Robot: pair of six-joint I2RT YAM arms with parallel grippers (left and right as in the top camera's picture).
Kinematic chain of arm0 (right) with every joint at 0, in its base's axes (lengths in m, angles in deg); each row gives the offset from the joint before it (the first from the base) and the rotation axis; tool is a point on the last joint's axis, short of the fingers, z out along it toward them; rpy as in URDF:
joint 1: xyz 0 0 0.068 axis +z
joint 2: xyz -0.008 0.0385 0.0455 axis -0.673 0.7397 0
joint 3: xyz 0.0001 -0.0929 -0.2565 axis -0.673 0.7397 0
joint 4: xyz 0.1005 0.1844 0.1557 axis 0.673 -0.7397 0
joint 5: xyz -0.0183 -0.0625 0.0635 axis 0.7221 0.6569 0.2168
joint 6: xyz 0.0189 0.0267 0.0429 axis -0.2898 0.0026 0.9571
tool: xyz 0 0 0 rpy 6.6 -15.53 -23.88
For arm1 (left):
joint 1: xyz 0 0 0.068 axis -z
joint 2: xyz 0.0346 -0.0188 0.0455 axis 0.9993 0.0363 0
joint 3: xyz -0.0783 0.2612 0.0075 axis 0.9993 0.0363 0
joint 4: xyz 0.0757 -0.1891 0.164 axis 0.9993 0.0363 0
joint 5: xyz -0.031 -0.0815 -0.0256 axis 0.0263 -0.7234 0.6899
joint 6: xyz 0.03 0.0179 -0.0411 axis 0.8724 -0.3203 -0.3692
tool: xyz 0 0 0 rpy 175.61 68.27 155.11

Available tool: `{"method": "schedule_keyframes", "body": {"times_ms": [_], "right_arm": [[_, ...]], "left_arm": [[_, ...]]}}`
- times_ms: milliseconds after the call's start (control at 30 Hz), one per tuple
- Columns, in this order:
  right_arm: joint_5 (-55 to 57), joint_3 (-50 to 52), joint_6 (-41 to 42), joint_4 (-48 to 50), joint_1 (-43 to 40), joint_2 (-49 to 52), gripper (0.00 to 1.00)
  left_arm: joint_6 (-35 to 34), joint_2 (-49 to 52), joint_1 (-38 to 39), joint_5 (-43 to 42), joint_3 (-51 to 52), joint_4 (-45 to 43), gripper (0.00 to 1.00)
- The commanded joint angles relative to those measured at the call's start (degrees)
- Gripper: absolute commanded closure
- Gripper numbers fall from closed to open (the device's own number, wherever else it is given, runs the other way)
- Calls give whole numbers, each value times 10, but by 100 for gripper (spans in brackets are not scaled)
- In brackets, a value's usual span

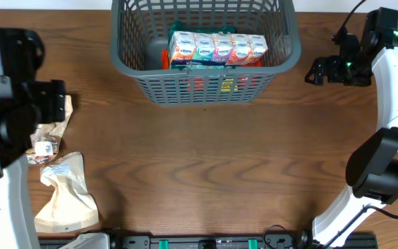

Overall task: Pack container
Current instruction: 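Move the left gripper to the beige snack pouch and grasp it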

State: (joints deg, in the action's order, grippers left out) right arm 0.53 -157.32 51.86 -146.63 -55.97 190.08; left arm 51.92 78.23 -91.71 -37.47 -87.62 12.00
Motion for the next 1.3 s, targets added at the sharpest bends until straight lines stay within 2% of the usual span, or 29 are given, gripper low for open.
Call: {"method": "schedule_keyframes", "body": {"times_ms": [0,233,400,567,733,1267], "right_arm": [[-1,2,-8,-1,-4,-2,1],[-1,2,-8,-1,-4,-2,1],[-1,2,-8,-1,-4,-2,1],[-1,2,-8,1,-4,-2,1],[-1,2,-8,4,-4,-2,1],[-1,2,0,22,-5,-2,1]], "left_arm": [[57,12,-53,-54,38,-25,1],[79,63,-187,-142,155,-122,1],[104,106,-240,-197,254,-228,1],[138,158,-249,-198,312,-283,1],[179,228,-249,-198,327,-295,1],[199,382,-249,-198,327,-333,1]]}}
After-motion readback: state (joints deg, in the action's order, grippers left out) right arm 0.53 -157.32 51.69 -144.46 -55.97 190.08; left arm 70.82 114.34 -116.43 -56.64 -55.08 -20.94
